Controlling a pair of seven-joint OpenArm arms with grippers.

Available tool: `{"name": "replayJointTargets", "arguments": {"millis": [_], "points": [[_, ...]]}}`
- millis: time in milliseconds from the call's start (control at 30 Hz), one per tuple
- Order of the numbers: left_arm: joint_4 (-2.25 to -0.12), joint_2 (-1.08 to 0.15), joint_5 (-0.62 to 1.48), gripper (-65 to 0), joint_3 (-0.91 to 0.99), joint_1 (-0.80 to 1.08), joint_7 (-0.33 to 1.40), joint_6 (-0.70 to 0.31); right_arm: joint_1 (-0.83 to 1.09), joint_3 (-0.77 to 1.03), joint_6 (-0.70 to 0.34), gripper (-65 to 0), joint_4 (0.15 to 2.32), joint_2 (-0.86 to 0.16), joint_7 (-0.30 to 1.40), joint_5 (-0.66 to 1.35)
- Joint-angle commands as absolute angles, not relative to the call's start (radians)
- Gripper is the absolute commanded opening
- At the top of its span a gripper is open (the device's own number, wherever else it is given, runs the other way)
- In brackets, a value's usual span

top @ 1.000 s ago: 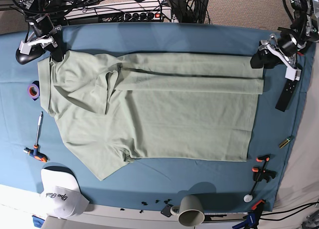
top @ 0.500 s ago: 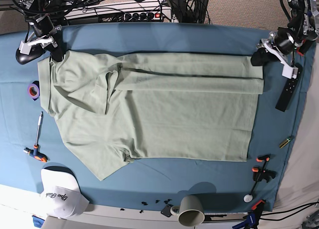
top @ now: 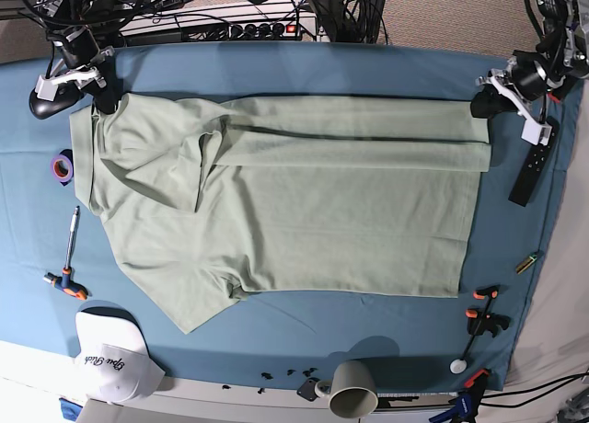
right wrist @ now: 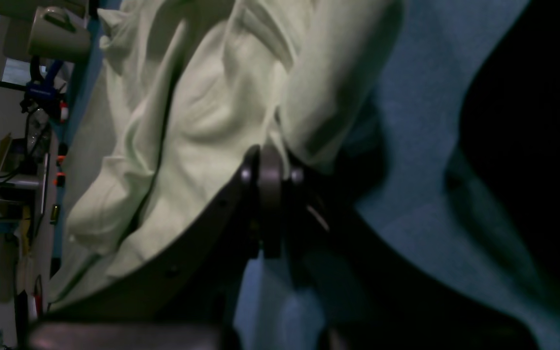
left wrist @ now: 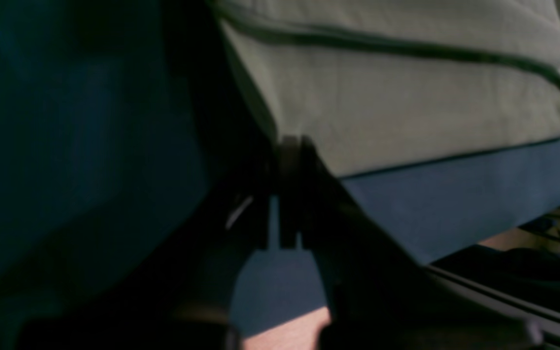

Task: Fold the T-shirt properly
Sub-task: 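Grasp the folded edge with both grippers and pull it back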

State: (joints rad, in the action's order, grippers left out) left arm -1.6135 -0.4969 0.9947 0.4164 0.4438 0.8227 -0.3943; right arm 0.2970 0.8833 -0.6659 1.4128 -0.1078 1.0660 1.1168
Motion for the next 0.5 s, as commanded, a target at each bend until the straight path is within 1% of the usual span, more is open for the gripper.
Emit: {"name": "replayJointTargets", "arguments": {"millis": [0, 333, 467], "points": [[-1.619, -0.514, 0.957, -65.0, 0.43, 0.453, 0.838, -0.385, 0.28, 0.864, -0.698, -65.0, 1.431, -0.113, 1.108, 1.141], [-1.619, -0.516, 0.98, -65.0, 0.554, 0.503, 0.839, -0.387, 0.287, 0.863, -0.698, -65.0, 1.489, -0.113, 1.16, 1.163], [-1.619, -0.514, 0.985, -65.0, 0.557, 0.519, 0.839, -0.392, 0.308, 0.863, -0.698, -65.0, 1.489, -0.113, 1.168, 1.179]]}}
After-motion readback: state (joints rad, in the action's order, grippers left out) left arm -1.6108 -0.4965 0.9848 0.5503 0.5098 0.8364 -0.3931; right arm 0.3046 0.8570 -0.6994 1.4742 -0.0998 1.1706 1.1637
